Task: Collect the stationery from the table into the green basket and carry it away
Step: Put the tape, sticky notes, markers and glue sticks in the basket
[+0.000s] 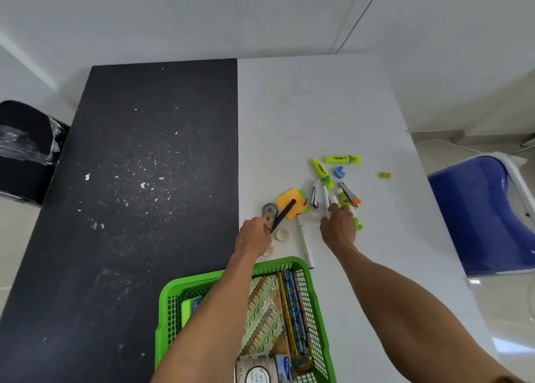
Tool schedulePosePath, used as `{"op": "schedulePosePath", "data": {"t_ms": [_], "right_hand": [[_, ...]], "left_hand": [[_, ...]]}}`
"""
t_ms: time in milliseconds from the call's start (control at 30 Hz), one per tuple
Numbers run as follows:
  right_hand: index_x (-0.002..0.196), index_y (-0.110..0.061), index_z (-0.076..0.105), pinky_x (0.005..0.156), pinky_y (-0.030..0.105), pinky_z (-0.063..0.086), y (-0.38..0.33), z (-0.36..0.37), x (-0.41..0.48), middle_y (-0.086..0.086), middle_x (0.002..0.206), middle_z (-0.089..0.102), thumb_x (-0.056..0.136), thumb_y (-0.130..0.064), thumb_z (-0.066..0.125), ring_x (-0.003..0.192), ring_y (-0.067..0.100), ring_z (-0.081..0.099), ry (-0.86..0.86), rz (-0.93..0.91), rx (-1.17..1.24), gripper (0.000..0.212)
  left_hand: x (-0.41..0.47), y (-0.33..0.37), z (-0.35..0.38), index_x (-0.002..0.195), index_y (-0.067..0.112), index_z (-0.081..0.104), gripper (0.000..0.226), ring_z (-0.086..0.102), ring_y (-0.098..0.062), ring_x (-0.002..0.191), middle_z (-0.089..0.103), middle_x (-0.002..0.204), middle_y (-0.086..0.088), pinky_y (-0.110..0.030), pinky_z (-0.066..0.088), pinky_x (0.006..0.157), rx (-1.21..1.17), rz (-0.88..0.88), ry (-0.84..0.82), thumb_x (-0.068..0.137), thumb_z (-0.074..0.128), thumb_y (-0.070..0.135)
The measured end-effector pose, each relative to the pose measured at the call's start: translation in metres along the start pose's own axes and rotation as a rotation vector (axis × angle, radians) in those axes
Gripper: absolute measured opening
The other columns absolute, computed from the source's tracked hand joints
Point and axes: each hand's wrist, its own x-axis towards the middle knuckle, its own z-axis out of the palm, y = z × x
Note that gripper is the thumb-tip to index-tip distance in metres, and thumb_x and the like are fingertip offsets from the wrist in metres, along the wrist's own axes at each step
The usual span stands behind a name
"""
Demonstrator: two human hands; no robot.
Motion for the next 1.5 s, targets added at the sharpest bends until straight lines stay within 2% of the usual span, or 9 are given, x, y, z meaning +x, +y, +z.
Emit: {"op": "schedulePosePath", "data": {"t_ms": [133, 300, 467, 633, 800, 900, 1000, 1267, 1500], "right_hand": [[0.106, -0.005, 0.06, 0.066, 0.031, 0.039, 0.004, 0.0, 0.004, 0.014, 0.113, 0.058, 0.087, -0.003, 0.049, 0.1, 0.034, 0.057, 0.051, 0.025, 0.048, 0.022], [0.109, -0.004, 0.058, 0.073, 0.035, 0.046, 0.007, -0.004, 0.006, 0.016, 0.111, 0.061, 0.088, -0.012, 0.057, 0.102, 0.036, 0.058, 0.014, 0.02, 0.048, 0.022], [0.104, -0.006, 0.058, 0.066, 0.03, 0.041, 0.008, -0.003, 0.001, 0.017, 0.102, 0.065, 0.084, -0.006, 0.059, 0.096, 0.035, 0.061, -0.049, 0.018, 0.078, 0.021], [0.106, -0.007, 0.059, 0.072, 0.032, 0.045, 0.017, -0.01, -0.011, 0.016, 0.104, 0.065, 0.085, -0.006, 0.059, 0.1, 0.035, 0.06, -0.081, 0.003, 0.042, 0.021], [0.112, -0.008, 0.059, 0.077, 0.034, 0.048, 0.025, -0.028, -0.036, 0.016, 0.106, 0.065, 0.086, -0.007, 0.059, 0.102, 0.033, 0.06, -0.043, -0.025, 0.037, 0.026], [0.107, -0.008, 0.06, 0.069, 0.031, 0.046, 0.022, -0.038, -0.056, 0.016, 0.098, 0.067, 0.083, -0.008, 0.06, 0.094, 0.034, 0.062, -0.003, -0.06, 0.106, 0.024], [0.102, -0.009, 0.058, 0.066, 0.033, 0.051, 0.016, -0.048, -0.084, 0.012, 0.09, 0.069, 0.081, -0.012, 0.063, 0.086, 0.032, 0.064, 0.039, -0.117, 0.174, 0.021], [0.104, -0.013, 0.059, 0.066, 0.035, 0.052, 0.003, -0.042, -0.176, 0.009, 0.095, 0.071, 0.08, -0.017, 0.063, 0.083, 0.03, 0.065, 0.053, -0.282, 0.176, 0.025], [0.104, -0.013, 0.056, 0.064, 0.032, 0.045, 0.0, -0.014, -0.24, 0.009, 0.098, 0.068, 0.08, -0.014, 0.059, 0.085, 0.031, 0.064, -0.042, -0.369, 0.059, 0.024]], "left_hand": [[-0.002, 0.003, 0.001, 0.107, 0.013, 0.07, 0.032, 0.065, -0.026, 0.091, 0.069, 0.106, -0.01, -0.04, 0.057, 0.075, -0.009, -0.002, 0.014, 0.093, 0.041, 0.01], [-0.009, 0.004, 0.0, 0.103, 0.011, 0.069, 0.031, 0.064, -0.026, 0.085, 0.068, 0.101, -0.011, -0.035, 0.054, 0.066, -0.002, -0.014, 0.027, 0.094, 0.039, 0.009], [-0.016, 0.004, -0.001, 0.099, 0.01, 0.069, 0.029, 0.064, -0.025, 0.089, 0.068, 0.101, -0.01, -0.042, 0.056, 0.075, -0.038, -0.044, 0.043, 0.093, 0.04, 0.007], [-0.024, 0.008, -0.006, 0.1, 0.011, 0.07, 0.031, 0.065, -0.024, 0.089, 0.068, 0.099, -0.007, -0.041, 0.057, 0.076, -0.051, -0.046, 0.065, 0.092, 0.04, 0.007], [-0.044, 0.02, -0.014, 0.077, 0.019, 0.061, 0.025, 0.06, -0.026, 0.078, 0.06, 0.081, -0.005, -0.047, 0.054, 0.067, -0.023, -0.004, 0.093, 0.087, 0.042, 0.005], [-0.059, 0.026, -0.019, 0.089, 0.013, 0.068, 0.026, 0.065, -0.025, 0.084, 0.068, 0.093, -0.007, -0.037, 0.053, 0.063, -0.017, 0.016, 0.12, 0.089, 0.044, 0.005], [-0.078, 0.029, -0.025, 0.095, 0.013, 0.071, 0.029, 0.065, -0.025, 0.08, 0.069, 0.098, -0.007, -0.037, 0.055, 0.063, -0.006, 0.025, 0.138, 0.089, 0.043, 0.005], [-0.118, 0.043, -0.03, 0.105, 0.016, 0.068, 0.023, 0.064, -0.03, 0.095, 0.067, 0.107, -0.009, -0.039, 0.056, 0.075, 0.118, 0.032, 0.176, 0.09, 0.051, 0.013], [-0.134, 0.039, -0.026, 0.094, 0.007, 0.066, 0.016, 0.064, -0.033, 0.087, 0.067, 0.097, -0.013, -0.039, 0.052, 0.066, 0.154, 0.022, 0.191, 0.088, 0.052, 0.011]]}}
